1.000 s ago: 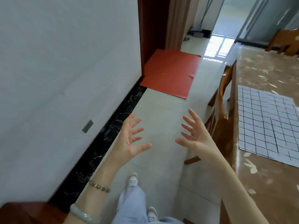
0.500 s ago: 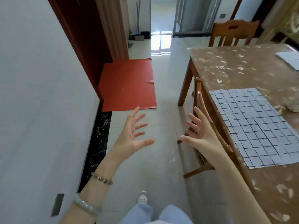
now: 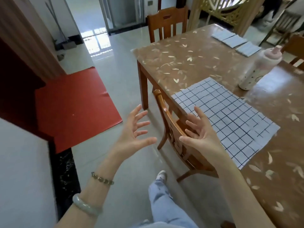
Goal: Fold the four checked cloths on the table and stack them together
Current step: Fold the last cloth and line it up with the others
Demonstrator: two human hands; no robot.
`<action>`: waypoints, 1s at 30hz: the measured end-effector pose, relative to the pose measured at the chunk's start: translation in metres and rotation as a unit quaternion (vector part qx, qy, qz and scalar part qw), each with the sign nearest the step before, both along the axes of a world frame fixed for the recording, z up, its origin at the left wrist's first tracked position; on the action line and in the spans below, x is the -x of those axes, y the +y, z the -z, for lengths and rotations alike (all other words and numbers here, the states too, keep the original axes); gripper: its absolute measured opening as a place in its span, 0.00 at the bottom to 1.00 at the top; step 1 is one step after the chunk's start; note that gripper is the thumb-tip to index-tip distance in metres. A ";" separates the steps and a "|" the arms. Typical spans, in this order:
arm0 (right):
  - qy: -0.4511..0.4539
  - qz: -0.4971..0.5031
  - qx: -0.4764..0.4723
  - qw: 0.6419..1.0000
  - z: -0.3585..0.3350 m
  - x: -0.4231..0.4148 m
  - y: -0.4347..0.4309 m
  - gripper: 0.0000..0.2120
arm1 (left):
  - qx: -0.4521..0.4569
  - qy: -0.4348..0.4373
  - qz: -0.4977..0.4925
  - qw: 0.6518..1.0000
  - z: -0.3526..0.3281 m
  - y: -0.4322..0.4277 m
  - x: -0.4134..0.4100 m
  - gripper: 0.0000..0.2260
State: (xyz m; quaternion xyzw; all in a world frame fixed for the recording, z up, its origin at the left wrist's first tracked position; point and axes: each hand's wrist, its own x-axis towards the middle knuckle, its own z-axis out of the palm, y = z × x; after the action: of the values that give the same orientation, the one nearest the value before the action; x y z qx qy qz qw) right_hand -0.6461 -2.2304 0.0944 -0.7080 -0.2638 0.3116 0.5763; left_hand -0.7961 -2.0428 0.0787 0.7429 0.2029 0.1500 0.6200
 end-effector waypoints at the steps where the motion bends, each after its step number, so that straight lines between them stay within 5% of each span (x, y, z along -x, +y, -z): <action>1: 0.000 0.013 0.000 1.000 0.001 -0.011 0.004 0.48 | 0.002 -0.001 0.012 1.000 0.001 0.008 -0.017 0.46; 17: 0.056 0.223 0.000 0.973 0.002 -0.154 0.007 0.47 | 0.027 0.038 0.202 0.978 0.002 0.069 -0.250 0.47; 30: 0.074 0.410 0.017 0.909 0.018 -0.214 0.002 0.44 | 0.022 0.062 0.396 0.916 0.018 0.076 -0.410 0.45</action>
State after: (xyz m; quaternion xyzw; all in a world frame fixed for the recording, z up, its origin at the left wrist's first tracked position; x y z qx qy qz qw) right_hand -0.4319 -2.2288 0.0760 -0.7384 0.0984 0.1041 0.6590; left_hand -0.3863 -1.9667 0.0612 0.7565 -0.0667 -0.1587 0.6309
